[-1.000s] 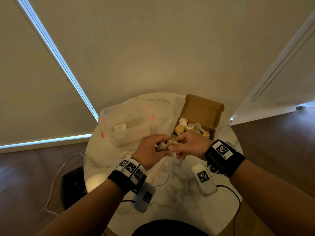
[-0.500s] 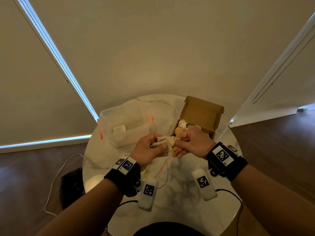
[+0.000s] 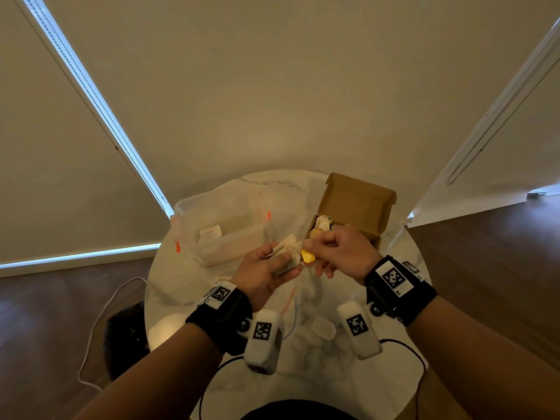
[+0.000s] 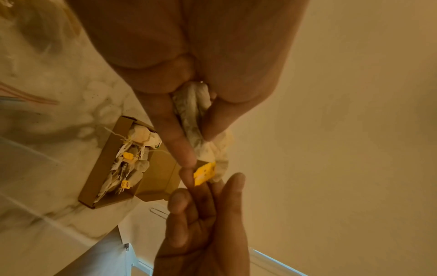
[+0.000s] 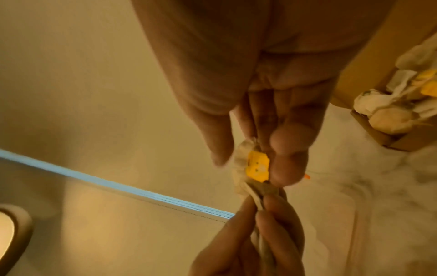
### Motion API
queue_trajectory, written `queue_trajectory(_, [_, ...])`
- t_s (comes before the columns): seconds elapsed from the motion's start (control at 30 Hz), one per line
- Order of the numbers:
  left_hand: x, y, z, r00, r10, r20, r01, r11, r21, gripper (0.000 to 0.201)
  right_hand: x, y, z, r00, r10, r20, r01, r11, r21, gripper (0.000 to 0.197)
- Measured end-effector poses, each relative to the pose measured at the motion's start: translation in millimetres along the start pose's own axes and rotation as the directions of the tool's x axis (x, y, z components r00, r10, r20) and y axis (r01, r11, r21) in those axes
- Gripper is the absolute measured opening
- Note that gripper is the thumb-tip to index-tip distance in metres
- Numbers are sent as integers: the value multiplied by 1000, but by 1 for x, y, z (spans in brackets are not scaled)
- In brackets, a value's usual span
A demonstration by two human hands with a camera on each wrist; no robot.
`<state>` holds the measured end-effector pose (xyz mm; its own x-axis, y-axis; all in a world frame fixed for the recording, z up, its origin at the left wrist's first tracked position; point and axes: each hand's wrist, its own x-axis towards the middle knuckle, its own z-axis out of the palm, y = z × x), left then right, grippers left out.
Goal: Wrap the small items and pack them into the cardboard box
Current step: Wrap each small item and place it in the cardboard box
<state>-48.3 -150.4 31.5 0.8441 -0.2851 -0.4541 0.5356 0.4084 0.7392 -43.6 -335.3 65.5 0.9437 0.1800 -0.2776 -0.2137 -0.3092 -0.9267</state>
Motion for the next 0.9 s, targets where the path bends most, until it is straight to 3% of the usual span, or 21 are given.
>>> queue_trajectory(0.1, [2, 1, 0, 1000, -25, -8, 25, 999, -37, 16, -2, 2, -2, 999, -27, 28, 28, 999, -20, 11])
queue_trajectory(0.17, [3, 1, 1, 999, -33, -15, 32, 999, -42, 16, -1, 4, -2, 999, -34, -8, 34, 996, -78, 3])
queue_trajectory(0.3, [2, 0, 0, 1000, -23, -16, 23, 1000, -15, 15, 2, 6, -4, 988, -113, -107, 90, 976, -201, 6])
queue_trajectory(0.53, [1, -1, -3, 1000, -20, -11, 20, 999, 41, 19, 4, 2, -11, 984, -70, -163, 64, 997, -42, 7])
queue_trajectory(0.9, [4, 0, 0, 1000, 21, -5, -21, 998, 56, 17, 4, -6, -22, 970, -89, -228, 68, 993, -97, 6])
